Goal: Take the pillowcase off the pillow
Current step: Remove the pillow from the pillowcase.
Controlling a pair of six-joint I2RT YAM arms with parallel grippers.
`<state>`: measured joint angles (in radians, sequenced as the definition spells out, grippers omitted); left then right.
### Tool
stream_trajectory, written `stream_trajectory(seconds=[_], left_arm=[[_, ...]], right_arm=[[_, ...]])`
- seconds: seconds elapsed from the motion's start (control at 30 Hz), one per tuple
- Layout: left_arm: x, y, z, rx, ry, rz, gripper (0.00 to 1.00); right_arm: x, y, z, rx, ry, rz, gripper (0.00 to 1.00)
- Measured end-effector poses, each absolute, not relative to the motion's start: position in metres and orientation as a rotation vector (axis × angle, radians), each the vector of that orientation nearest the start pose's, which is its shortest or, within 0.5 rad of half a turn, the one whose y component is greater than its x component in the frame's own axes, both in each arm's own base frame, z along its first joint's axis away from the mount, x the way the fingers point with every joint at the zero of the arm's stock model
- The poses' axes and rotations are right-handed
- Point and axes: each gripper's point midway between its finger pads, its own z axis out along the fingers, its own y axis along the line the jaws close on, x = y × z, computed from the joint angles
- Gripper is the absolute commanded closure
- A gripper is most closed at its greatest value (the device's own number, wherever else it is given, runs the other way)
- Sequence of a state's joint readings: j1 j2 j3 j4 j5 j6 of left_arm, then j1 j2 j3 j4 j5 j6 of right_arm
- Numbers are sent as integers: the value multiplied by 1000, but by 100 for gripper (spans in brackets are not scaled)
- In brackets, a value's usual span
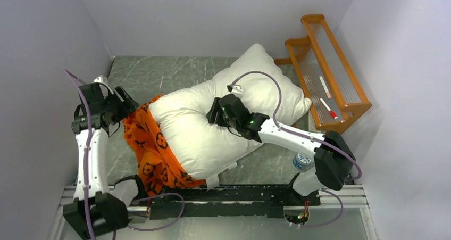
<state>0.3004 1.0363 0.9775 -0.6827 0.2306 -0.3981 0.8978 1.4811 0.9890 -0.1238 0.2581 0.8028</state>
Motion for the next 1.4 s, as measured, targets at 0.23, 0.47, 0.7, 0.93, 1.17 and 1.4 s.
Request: stream_trajectory(seconds=[0.23, 0.47, 0.7, 0.93, 1.17, 1.4], left_arm=[[262, -14, 179, -584, 2240, -494, 28], [239, -59, 140, -497, 2376, -714, 70], [237, -72, 130, -461, 2407, -759, 95], [242, -64, 126, -479, 2417, -692, 95], [241, -61, 126, -480, 2415, -661, 95], [248, -51, 131, -493, 2397, -590, 95]], right_arm=[[296, 323, 160, -12, 2287, 634, 38], [307, 330, 185, -197, 2319, 589, 19], [264, 325, 246, -533, 2202, 614, 12], [169, 338, 259, -1019, 1865, 716, 6], [151, 401, 149, -1520, 1583, 298, 33], [213, 406, 163, -1299, 1569, 75, 100]])
